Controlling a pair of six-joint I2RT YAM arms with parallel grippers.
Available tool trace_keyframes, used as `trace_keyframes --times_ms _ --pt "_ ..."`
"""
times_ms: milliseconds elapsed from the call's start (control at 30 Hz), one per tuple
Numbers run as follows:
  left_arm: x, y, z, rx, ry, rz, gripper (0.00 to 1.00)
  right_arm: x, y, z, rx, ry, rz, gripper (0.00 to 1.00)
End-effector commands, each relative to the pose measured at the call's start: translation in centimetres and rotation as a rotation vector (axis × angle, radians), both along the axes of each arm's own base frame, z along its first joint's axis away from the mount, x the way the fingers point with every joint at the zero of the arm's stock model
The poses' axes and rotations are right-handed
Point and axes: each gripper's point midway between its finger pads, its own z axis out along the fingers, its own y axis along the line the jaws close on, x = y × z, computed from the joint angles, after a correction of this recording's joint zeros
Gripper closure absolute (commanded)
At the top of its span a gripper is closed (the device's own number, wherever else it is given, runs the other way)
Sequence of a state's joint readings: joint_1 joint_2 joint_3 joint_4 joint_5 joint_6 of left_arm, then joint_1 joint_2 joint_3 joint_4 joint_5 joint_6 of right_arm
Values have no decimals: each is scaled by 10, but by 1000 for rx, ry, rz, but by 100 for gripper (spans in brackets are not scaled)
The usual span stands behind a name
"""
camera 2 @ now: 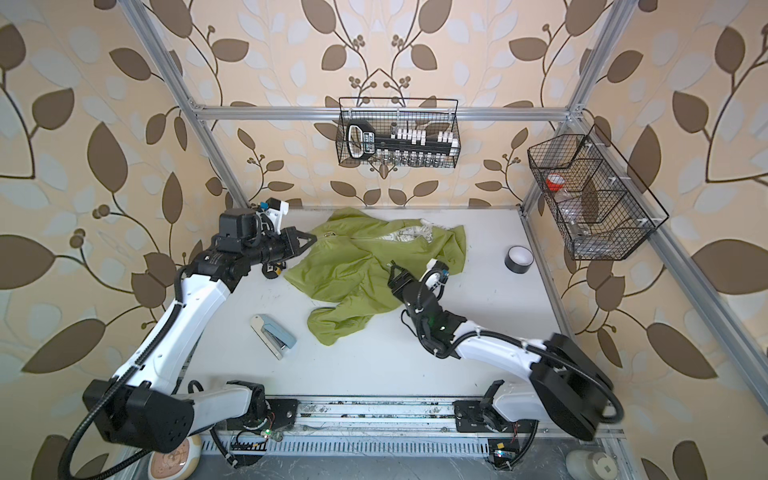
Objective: Zip up the jacket
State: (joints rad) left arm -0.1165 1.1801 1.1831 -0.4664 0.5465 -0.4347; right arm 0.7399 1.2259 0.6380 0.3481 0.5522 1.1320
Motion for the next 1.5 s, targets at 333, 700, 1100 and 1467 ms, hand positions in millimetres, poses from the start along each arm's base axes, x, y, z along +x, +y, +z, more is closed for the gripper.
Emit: trace_keyframes --times_ms 333,700,1100,1467 --pt "-20 15 -26 93 19 29 100 102 -128 -31 -620 469 -24 9" --pt "-21 12 -36 78 42 13 100 167 -144 -149 -438 664 58 7" --pt "-19 17 -55 111 82 17 100 139 -148 -144 -329 610 55 97" --pt "-4 37 -55 188 89 56 100 15 -210 -111 -312 582 -91 100"
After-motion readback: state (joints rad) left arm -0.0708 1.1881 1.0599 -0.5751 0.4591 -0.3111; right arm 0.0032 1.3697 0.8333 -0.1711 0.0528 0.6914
